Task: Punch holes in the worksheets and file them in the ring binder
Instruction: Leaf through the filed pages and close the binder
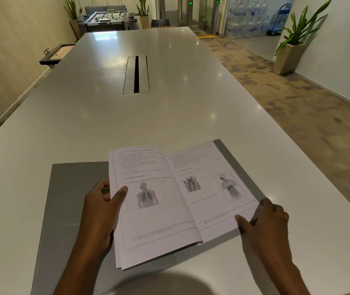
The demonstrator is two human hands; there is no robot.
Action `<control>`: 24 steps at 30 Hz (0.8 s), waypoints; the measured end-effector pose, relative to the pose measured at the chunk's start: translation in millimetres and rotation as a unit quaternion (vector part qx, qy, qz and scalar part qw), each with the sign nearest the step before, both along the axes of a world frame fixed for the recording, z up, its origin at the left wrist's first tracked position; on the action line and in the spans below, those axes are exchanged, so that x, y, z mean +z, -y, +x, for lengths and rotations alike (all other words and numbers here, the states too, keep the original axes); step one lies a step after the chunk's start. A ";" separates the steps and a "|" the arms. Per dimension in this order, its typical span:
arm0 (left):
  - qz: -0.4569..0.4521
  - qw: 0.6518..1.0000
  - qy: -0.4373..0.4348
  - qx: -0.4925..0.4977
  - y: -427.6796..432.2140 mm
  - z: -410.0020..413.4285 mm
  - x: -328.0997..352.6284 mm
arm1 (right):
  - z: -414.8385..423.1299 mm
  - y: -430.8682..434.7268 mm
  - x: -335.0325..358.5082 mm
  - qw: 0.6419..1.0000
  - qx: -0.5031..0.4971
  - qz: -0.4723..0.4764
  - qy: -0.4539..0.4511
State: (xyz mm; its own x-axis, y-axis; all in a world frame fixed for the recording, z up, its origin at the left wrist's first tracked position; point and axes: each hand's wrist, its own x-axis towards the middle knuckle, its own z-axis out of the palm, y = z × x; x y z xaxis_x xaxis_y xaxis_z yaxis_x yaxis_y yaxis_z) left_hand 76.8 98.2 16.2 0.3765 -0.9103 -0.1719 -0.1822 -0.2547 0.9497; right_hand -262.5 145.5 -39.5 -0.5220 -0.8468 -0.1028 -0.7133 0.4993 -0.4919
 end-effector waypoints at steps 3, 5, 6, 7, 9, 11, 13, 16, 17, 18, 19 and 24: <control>-0.006 1.000 0.003 -0.001 0.4 -0.6 1.0 | -3.7 5.6 1.6 1.000 0.005 0.005 0.004; -0.007 1.000 0.004 -0.003 0.6 -0.8 1.3 | -9.0 8.8 1.2 1.000 -0.005 -0.006 0.028; -0.006 1.000 0.002 -0.003 0.9 -1.0 1.4 | -12.4 10.2 1.1 0.999 -0.011 -0.022 0.036; -0.005 1.000 -0.001 -0.002 0.9 -1.0 1.5 | -15.4 11.3 2.3 0.998 -0.014 -0.039 0.038; -0.002 1.000 0.000 0.001 1.4 -1.1 1.7 | -21.9 13.0 5.8 0.997 -0.018 -0.068 0.033; -0.001 1.000 0.001 0.005 1.6 -1.2 1.9 | -25.7 14.5 10.6 0.996 -0.024 -0.086 0.030; 0.001 1.000 -0.002 0.008 1.6 -1.3 1.9 | -27.7 15.4 13.7 0.995 -0.023 -0.094 0.034; 0.006 1.000 -0.009 0.015 2.6 -1.1 2.2 | -27.7 14.6 19.8 0.992 -0.005 -0.116 0.051; 0.010 1.000 -0.012 0.018 2.9 -0.9 2.1 | -26.5 13.8 23.5 0.990 0.002 -0.125 0.060; 0.013 1.000 -0.016 0.022 3.1 -0.8 1.9 | -24.3 13.6 28.0 0.989 0.009 -0.134 0.070; 0.017 0.999 -0.019 0.024 3.1 -0.6 1.6 | -21.0 13.0 33.9 0.986 0.015 -0.142 0.082; 0.021 0.999 -0.026 0.027 1.7 -0.4 3.3 | 12.2 11.3 63.3 0.972 0.038 -0.185 0.138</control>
State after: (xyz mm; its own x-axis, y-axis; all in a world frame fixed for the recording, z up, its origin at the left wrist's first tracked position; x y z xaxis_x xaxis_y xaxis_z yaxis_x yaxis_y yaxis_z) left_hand 76.4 96.5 19.5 0.4137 -0.8809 -0.2301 -0.1185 -0.3027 0.9457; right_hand -250.3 134.2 23.8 -0.4515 -0.8878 0.0893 -0.5567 0.2021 -0.8058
